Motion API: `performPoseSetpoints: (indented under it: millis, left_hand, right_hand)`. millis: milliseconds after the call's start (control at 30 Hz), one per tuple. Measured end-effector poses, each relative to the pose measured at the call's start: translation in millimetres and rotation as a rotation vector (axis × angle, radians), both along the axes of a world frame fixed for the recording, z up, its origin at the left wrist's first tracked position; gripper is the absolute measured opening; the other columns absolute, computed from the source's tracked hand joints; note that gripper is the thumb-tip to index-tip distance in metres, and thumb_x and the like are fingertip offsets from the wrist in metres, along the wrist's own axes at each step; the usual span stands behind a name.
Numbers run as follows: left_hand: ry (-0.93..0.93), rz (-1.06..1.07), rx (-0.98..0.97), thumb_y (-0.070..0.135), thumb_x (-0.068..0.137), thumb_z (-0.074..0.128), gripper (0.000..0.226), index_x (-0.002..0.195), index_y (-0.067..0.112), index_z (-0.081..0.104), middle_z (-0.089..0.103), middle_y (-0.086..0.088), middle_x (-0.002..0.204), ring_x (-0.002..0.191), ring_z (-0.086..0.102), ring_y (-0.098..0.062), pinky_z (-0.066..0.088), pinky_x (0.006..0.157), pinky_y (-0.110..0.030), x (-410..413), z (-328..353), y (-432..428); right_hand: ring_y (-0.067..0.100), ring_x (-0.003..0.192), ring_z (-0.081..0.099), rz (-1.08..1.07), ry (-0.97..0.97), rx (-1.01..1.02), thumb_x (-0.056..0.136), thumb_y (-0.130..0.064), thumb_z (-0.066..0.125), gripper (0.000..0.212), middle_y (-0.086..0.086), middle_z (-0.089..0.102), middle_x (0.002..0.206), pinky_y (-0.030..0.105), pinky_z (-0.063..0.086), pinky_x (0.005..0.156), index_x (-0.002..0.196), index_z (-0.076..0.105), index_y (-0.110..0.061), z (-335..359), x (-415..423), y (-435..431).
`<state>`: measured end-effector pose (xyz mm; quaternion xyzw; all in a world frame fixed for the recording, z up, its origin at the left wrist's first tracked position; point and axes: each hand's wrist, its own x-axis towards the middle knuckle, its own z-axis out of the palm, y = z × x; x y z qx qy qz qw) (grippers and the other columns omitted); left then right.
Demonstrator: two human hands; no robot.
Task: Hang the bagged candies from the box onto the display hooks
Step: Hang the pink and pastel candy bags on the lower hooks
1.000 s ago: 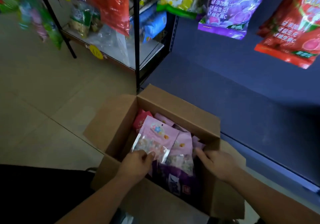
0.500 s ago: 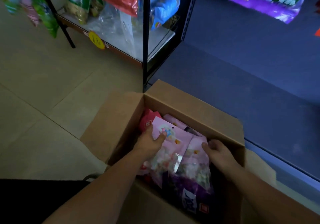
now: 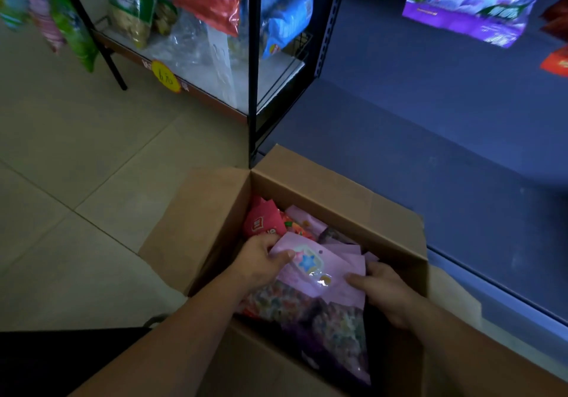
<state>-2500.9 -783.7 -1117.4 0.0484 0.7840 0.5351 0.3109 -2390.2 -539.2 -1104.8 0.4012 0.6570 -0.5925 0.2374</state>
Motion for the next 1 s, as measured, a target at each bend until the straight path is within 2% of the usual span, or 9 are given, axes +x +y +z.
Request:
performPoseSetpoints:
  millis: [133,233,367,500,600,733,800,900,1000]
  left_hand:
    - [0.035,-0.128,-0.025,0.010,0.092,0.072,0.019,0.111,0.006,0.073,0.077,-0.005,0.104,0.096,0.073,-0.016,0.060,0.077,-0.021,-5,53,1]
    - [0.134,-0.190,-0.040,0.011,0.094,0.068,0.022,0.115,0.011,0.072,0.076,0.004,0.103,0.090,0.071,-0.003,0.059,0.078,-0.017,-16,104,2]
    - [0.224,-0.214,-0.042,0.019,0.091,0.072,0.012,0.103,0.019,0.074,0.079,0.010,0.095,0.085,0.074,-0.002,0.061,0.077,-0.024,-24,174,-1]
    - [0.348,-0.257,-0.075,0.018,0.091,0.072,0.009,0.100,0.017,0.071,0.077,0.005,0.090,0.078,0.071,0.002,0.056,0.062,-0.016,-19,230,-5]
    - [0.358,-0.274,-0.029,0.012,0.091,0.070,0.007,0.097,0.016,0.068,0.076,-0.003,0.092,0.080,0.073,-0.011,0.058,0.064,-0.029,-12,246,-3]
    - [0.426,-0.244,0.136,-0.006,0.087,0.065,0.039,0.113,0.022,0.069,0.072,0.008,0.110,0.103,0.069,-0.003,0.054,0.080,-0.015,0,256,22]
    - [0.487,-0.218,0.149,-0.007,0.085,0.066,0.051,0.124,0.027,0.067,0.067,0.020,0.123,0.115,0.060,0.008,0.047,0.091,-0.007,4,266,37]
    - [0.516,-0.221,0.156,-0.001,0.084,0.068,0.051,0.121,0.034,0.071,0.068,0.031,0.120,0.116,0.057,0.016,0.041,0.093,-0.001,8,288,62]
    - [0.575,-0.211,0.142,0.008,0.082,0.073,0.044,0.113,0.041,0.075,0.068,0.036,0.113,0.112,0.060,0.016,0.044,0.095,-0.007,13,309,88]
  right_hand:
    - [0.032,0.103,0.075,0.038,0.043,-0.014,0.091,-0.005,0.072,0.029,0.013,0.077,0.112,0.055,0.057,0.096,0.119,0.067,-0.013,35,-5,7]
    - [0.031,0.102,0.074,0.101,0.105,0.082,0.081,-0.012,0.079,0.034,0.012,0.078,0.109,0.055,0.059,0.093,0.113,0.072,-0.016,79,-14,13]
    - [0.017,0.080,0.071,0.184,0.215,0.198,0.080,-0.012,0.086,0.012,0.005,0.079,0.090,0.029,0.057,0.070,0.090,0.081,-0.015,155,-17,22]
    - [0.008,0.058,0.057,0.182,0.303,0.379,0.079,-0.011,0.086,0.011,0.001,0.065,0.066,0.020,0.044,0.054,0.078,0.076,-0.006,219,-11,38]
    - [0.010,0.061,0.061,0.176,0.356,0.465,0.084,-0.012,0.082,0.008,-0.002,0.070,0.066,0.022,0.048,0.056,0.080,0.075,-0.010,255,-6,48]
    - [0.015,0.079,0.075,0.132,0.440,0.442,0.090,-0.006,0.074,0.012,0.002,0.081,0.090,0.034,0.061,0.076,0.094,0.079,-0.016,284,-3,59]
    - [0.012,0.077,0.075,0.134,0.468,0.481,0.092,-0.008,0.072,0.014,-0.001,0.081,0.088,0.030,0.061,0.072,0.092,0.081,-0.019,297,-1,67]
    - [0.004,0.067,0.072,0.098,0.540,0.539,0.093,-0.009,0.072,0.015,-0.005,0.080,0.080,0.018,0.055,0.059,0.087,0.081,-0.020,323,6,87]
    - [0.007,0.067,0.070,0.076,0.538,0.626,0.091,-0.014,0.074,0.016,-0.003,0.079,0.076,0.029,0.058,0.066,0.080,0.082,-0.024,341,15,110]
